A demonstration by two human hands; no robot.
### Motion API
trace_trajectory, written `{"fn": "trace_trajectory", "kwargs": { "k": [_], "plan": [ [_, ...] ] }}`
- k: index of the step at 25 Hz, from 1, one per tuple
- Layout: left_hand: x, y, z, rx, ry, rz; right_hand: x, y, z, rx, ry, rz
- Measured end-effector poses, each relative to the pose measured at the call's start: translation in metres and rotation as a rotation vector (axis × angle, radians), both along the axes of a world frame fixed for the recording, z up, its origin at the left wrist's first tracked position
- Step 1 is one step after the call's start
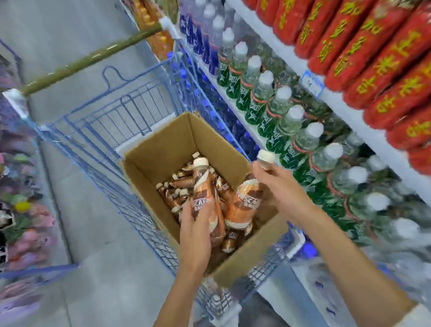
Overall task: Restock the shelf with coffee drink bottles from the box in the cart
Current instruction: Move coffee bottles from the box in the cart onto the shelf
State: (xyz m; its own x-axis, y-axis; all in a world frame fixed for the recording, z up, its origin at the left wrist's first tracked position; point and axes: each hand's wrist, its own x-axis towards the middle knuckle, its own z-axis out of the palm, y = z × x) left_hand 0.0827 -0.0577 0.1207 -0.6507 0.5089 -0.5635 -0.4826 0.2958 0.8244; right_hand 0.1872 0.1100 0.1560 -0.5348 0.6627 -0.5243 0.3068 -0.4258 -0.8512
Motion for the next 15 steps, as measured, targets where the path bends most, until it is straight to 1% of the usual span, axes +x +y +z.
{"fn": "trace_trajectory", "kwargs": {
  "k": [4,6,12,15],
  "plan": [
    [0.021,-0.017,0.055,0.216,0.036,-0.228,0.045,-0.054,0.051,-0.013,0.093,-0.219],
    [0.04,-0.024,0.08,0.272,-0.006,-0.353,0.073,-0.081,0.074,-0.053,0.153,-0.372],
    [0.137,-0.026,0.123,0.376,-0.113,-0.749,0.185,-0.143,0.129,-0.231,0.273,-0.821],
    [0.197,-0.021,0.136,0.41,-0.183,-0.905,0.256,-0.171,0.152,-0.201,0.42,-0.999]
  ]
}}
